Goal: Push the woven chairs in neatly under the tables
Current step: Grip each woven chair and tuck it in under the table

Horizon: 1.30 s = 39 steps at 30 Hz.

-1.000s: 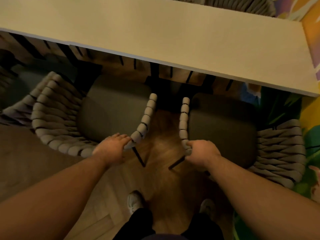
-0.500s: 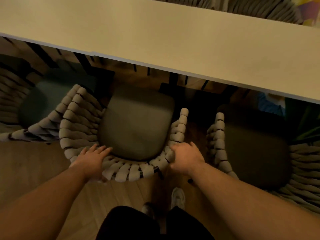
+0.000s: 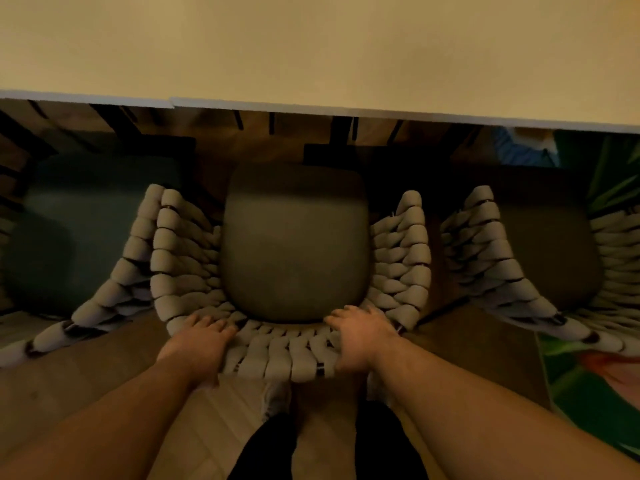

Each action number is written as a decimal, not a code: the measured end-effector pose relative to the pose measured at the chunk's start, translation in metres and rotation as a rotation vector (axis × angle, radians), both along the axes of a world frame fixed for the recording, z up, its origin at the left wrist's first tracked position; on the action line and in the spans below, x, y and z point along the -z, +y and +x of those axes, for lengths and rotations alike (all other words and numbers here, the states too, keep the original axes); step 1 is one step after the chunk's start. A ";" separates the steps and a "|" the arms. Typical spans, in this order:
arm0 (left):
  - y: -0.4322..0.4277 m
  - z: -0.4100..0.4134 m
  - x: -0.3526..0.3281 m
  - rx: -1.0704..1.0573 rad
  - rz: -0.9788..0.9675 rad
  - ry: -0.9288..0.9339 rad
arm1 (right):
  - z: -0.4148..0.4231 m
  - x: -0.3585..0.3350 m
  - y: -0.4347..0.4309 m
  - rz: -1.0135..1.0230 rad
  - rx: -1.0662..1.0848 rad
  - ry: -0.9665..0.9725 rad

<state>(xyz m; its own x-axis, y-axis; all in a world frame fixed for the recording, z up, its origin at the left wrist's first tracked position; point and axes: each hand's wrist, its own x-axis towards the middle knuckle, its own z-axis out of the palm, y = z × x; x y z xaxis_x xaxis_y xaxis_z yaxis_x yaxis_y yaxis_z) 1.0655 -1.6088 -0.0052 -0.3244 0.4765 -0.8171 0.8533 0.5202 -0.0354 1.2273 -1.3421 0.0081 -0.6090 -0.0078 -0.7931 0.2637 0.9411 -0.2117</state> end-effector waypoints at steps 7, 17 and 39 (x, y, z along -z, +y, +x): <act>0.005 -0.012 0.008 0.214 0.052 -0.047 | 0.019 0.037 -0.020 0.057 -0.026 -0.149; 0.044 -0.010 0.014 0.274 0.099 -0.067 | 0.037 0.041 0.001 0.304 -0.016 -0.009; 0.101 0.029 0.026 0.339 0.157 0.033 | 0.076 0.036 0.052 0.323 0.075 -0.049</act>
<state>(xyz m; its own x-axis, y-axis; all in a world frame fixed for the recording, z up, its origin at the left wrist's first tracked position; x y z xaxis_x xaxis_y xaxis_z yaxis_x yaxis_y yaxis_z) 1.0943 -1.5079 -0.0308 -0.1516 0.6801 -0.7173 0.9777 0.2098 -0.0077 1.3030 -1.2899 -0.0275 -0.5595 0.2923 -0.7756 0.3370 0.9351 0.1093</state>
